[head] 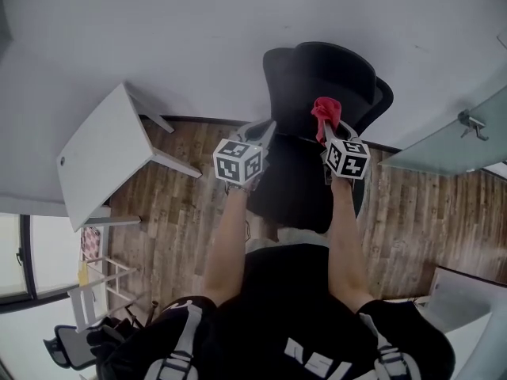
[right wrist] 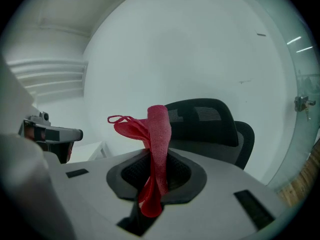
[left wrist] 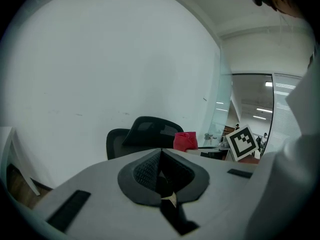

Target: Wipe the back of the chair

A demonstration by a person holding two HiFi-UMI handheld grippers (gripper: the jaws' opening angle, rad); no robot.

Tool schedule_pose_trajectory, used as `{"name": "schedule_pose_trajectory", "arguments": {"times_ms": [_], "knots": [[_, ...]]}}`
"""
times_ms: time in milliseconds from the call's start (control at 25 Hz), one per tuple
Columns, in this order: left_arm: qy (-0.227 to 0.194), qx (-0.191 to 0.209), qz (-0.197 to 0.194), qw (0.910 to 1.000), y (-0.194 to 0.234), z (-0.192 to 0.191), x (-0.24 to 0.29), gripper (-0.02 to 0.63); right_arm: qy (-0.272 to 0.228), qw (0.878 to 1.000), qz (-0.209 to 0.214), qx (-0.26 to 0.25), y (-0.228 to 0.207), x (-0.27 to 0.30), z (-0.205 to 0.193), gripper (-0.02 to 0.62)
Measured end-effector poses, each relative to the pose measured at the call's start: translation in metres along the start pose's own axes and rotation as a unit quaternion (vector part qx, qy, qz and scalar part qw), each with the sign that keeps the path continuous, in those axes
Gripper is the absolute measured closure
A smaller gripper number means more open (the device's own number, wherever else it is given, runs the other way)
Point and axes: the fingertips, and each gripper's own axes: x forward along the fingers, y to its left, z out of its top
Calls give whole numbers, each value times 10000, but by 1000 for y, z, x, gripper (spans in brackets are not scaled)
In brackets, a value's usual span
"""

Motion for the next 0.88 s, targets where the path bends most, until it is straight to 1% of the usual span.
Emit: {"name": "schedule_pose_trajectory", "arguments": {"times_ms": [120, 320, 440, 640, 880], "knots": [[22, -94, 33, 9999, 7, 4, 15, 581, 44, 9999, 94, 23, -5, 20, 5, 522], [124, -177, 129, 9997, 23, 6, 27, 581, 142, 9995, 271, 46, -1, 48, 8, 522], [149, -259, 105, 9995, 36, 9, 32, 581, 195, 9994, 274, 100, 3, 63, 9, 522], [188, -329, -102, 9992, 64, 20, 47, 581, 200, 9996, 160, 150, 14, 88, 18, 522], [119, -291, -439, 9985, 89, 48, 71, 581, 165, 9998, -60, 120, 17, 113, 38, 522]]}}
